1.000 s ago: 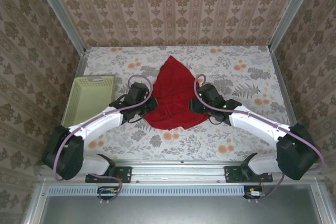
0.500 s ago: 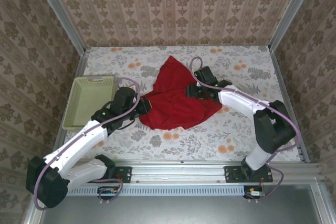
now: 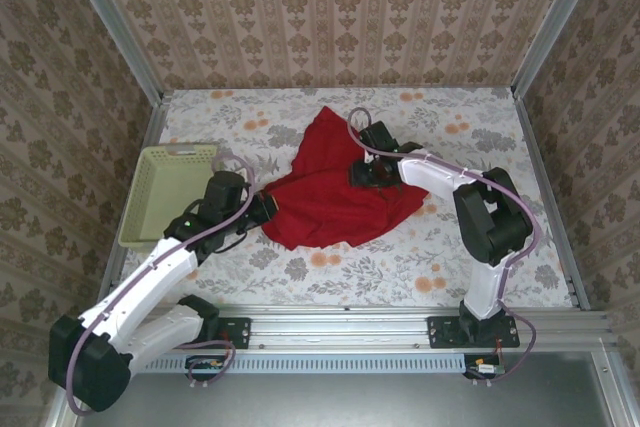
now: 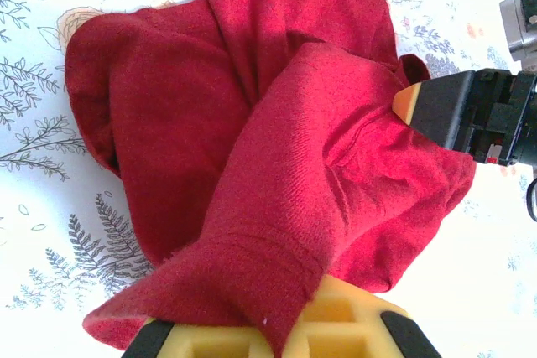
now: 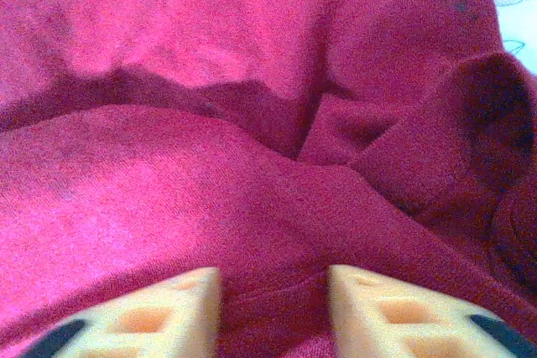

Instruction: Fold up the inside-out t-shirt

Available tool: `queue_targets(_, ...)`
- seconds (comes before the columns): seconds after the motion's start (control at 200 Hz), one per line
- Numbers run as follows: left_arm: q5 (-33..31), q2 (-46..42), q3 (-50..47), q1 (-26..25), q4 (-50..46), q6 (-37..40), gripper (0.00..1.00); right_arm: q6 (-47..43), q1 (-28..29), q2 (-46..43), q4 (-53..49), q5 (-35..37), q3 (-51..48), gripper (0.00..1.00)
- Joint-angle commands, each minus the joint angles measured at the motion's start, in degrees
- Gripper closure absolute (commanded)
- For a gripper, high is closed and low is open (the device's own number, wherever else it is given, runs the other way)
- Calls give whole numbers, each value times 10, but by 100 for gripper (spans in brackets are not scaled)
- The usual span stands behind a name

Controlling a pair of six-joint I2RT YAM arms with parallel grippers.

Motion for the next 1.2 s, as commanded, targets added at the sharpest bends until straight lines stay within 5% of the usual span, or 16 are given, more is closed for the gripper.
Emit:
queue_targets(0.0,17,-10,15,10,-19,32,100,-12,-3,-35,-14,-1,8,78)
queue_targets(0.125,21,-10,43,14,-39,58,100,-25,-4,-85,-11,32,-3,100)
queue_targets(0.395,36,-10,112,16,-70,104,100,-39,-9,-211,-30,106,-29,100)
queue_targets(0.6,73,44,243,-4,-77,157,100,-83,-19,-393,-112,214,0,100)
queue_targets(0.9,-58,83,414,-182,-54,243,100,-124,-18,-541,-247,265,196,100)
queue_targets(1.075,-144,64,405,-180,-91,254,100,-124,-18,-518,-282,222,275,100)
queue_targets(1.195,-149,68,381,-114,-131,234,100,-110,-17,-481,-247,188,240,100)
